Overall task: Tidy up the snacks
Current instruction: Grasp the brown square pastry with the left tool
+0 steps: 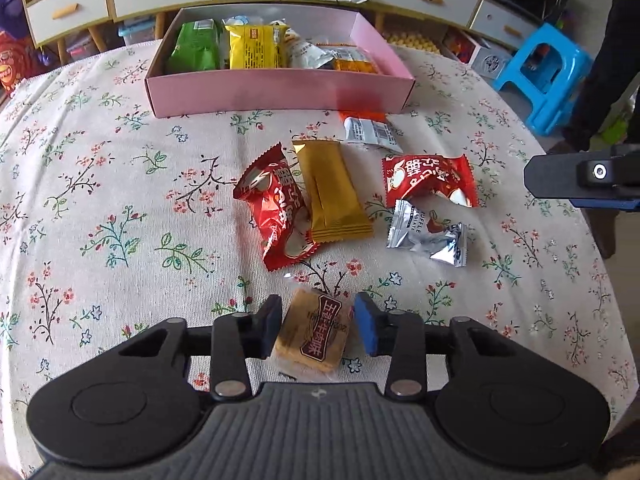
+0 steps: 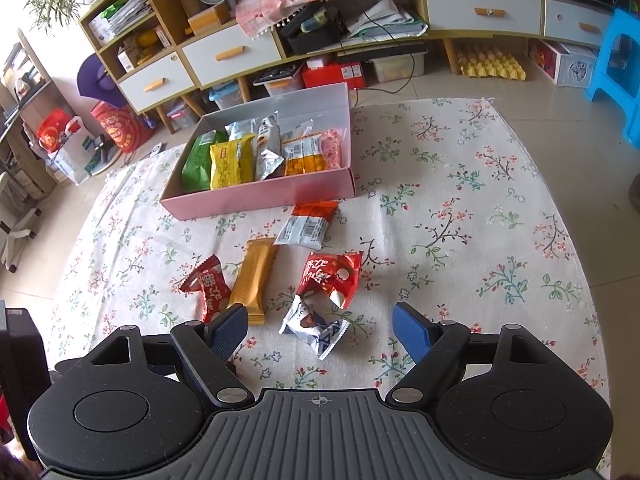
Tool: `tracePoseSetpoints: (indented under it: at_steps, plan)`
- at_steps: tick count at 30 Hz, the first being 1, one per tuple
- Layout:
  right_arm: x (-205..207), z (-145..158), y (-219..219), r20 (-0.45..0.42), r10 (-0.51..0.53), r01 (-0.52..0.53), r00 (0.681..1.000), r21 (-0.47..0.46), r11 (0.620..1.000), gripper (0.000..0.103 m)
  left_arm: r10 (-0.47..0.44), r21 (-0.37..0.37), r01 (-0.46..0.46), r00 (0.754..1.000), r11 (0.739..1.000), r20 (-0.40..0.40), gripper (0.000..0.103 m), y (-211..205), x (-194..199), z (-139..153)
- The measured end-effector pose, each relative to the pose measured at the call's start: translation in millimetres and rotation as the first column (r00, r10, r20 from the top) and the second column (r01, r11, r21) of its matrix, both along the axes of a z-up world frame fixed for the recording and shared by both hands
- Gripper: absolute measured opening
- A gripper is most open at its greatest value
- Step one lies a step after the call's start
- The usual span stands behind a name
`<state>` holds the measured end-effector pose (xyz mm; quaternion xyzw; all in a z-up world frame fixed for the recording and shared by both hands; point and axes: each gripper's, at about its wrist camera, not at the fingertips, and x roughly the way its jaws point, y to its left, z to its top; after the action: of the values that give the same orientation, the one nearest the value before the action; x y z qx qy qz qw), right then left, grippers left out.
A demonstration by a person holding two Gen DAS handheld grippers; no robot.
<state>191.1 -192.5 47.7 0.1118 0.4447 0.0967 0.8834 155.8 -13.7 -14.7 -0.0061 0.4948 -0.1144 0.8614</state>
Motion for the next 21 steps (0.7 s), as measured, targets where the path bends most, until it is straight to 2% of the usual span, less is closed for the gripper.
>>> tracePoseSetpoints:
  at_steps: [13, 17, 21]
  plan:
    - [7.5, -11.0, -6.5, -0.055, -0.02, 0.023, 0.998, 0.055, 0.998, 0.081, 0.069, -0.028, -0.07, 0.997, 0.997, -0.018, 0.034, 15.9, 1.5, 9.3]
    - [14.0, -26.7, -0.9, -0.09, -0.026, 0.025, 0.996, -0.015, 1.0, 0.081, 0.072, -0.043, -0.072, 0.997, 0.996, 0.0, 0.034, 18.5, 0.7, 16.0]
    - [18.7, -38.1, 12.5, -0.101, 0.031, -0.039, 0.994, -0.076, 0.996, 0.081, 0.086, -0.05, -0.086, 0.996, 0.995, 0.006, 0.034, 21.6, 0.7, 19.1]
